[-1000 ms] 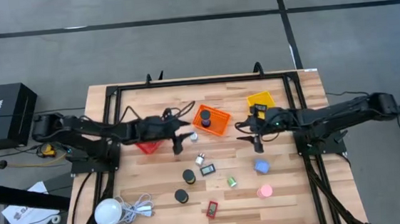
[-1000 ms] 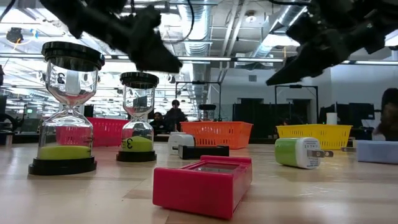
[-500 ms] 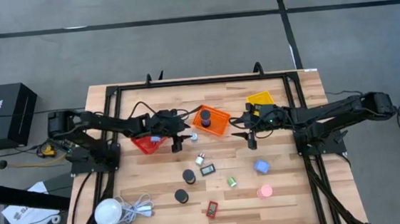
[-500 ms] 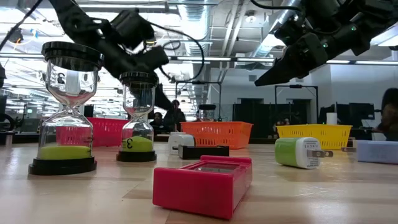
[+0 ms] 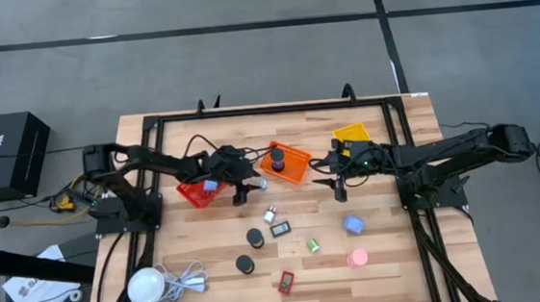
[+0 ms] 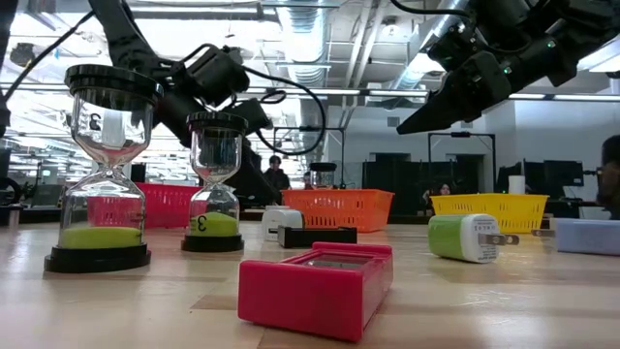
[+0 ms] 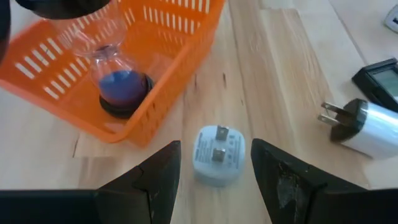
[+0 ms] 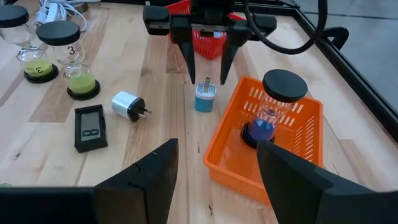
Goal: Pick & Place Office items
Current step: Put the blue charger adapter into the red basket
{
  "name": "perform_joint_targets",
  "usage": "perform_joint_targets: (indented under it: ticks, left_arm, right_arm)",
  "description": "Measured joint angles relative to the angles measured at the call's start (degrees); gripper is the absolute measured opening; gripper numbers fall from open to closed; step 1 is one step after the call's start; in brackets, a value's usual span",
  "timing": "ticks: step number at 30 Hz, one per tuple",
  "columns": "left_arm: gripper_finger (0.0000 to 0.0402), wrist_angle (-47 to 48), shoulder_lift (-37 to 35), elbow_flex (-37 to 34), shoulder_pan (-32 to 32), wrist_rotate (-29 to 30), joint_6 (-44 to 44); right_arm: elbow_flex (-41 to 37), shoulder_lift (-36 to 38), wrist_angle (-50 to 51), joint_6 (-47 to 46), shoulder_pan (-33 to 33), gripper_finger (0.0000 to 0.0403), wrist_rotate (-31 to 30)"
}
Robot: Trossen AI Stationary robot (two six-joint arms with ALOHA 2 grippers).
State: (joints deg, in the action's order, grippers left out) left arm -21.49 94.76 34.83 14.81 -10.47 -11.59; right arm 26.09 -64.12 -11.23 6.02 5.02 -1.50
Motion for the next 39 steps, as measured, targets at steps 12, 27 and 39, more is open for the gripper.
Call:
perform_joint_targets:
  ticks: [12, 27, 39]
  left_arm:
    - [0.0191, -2.3, 1.75, 0.0, 0.3, -0.47, -0.03]
    - [0.0191, -6.2, 0.72, 0.07, -0.24, -1.6, 0.19]
    - [0.0191, -5.3, 0.91, 0.04, -0.61, -1.6, 1.5]
  right_arm:
    - [0.0, 0.0, 0.0, 0.0, 0.0, 0.0209, 0.0]
    - [0.0, 0.0, 0.1, 0.0, 0.0, 0.0209, 0.0]
    - [0.0, 0.0, 0.07, -0.01, 0.0, 0.021, 0.0]
